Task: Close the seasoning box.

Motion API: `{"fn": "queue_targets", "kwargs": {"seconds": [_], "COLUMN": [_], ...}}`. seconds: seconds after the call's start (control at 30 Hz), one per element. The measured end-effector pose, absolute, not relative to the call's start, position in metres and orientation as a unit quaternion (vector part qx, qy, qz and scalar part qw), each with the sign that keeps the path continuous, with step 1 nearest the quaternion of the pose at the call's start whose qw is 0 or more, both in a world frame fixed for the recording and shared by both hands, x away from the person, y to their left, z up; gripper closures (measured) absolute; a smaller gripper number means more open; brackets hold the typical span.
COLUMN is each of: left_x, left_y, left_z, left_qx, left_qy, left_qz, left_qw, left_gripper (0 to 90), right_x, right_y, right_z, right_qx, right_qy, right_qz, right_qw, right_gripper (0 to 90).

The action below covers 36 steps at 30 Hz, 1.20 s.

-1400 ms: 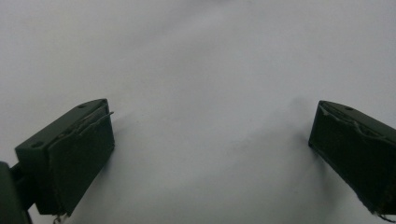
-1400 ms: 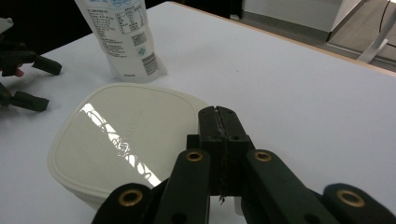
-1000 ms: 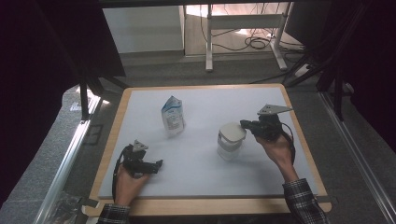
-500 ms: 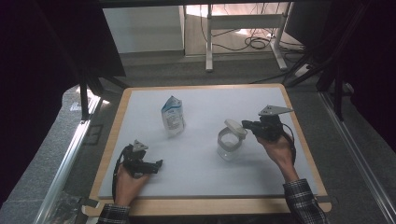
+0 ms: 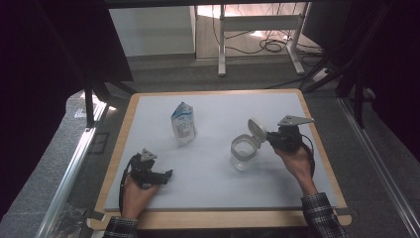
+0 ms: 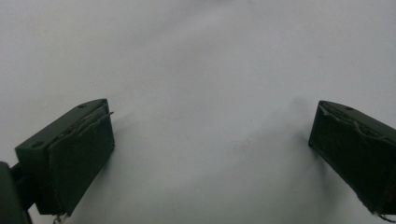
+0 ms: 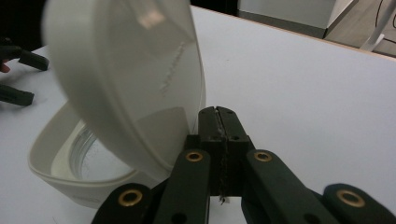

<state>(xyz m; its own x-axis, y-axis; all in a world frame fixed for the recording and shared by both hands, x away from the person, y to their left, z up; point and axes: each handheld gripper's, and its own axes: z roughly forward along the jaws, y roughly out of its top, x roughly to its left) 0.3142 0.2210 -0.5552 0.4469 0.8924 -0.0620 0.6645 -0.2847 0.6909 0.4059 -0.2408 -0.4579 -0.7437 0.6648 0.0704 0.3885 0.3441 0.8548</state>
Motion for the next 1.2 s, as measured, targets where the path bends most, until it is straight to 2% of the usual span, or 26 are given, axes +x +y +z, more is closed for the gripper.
{"fn": "queue_targets", "kwargs": {"seconds": [0.27,0.67,0.77,0.87,1.2], "left_x": [0.314,0.314,0.313,0.317,0.341], "left_y": [0.221,0.222,0.225,0.227,0.225], "left_z": [-0.555,-0.554,-0.553,-0.549,-0.521], "left_qx": [0.783,0.786,0.784,0.779,0.779], "left_qy": [0.498,0.491,0.487,0.486,0.457], "left_qz": [0.171,0.172,0.174,0.167,0.15], "left_qw": [0.332,0.335,0.342,0.358,0.404], "left_gripper": [0.1,2.1,9.4,12.7,38.7], "right_x": [0.403,0.389,0.385,0.381,0.367], "right_y": [-0.246,-0.257,-0.26,-0.263,-0.27], "right_z": [-0.462,-0.466,-0.471,-0.476,-0.499], "right_qx": [0.333,0.357,0.362,0.367,0.38], "right_qy": [0.809,0.801,0.802,0.803,0.804], "right_qz": [0.459,0.449,0.441,0.434,0.42], "right_qw": [0.155,0.174,0.177,0.18,0.18], "right_gripper": [88.4,67.9,63.4,58.7,45.0]}}
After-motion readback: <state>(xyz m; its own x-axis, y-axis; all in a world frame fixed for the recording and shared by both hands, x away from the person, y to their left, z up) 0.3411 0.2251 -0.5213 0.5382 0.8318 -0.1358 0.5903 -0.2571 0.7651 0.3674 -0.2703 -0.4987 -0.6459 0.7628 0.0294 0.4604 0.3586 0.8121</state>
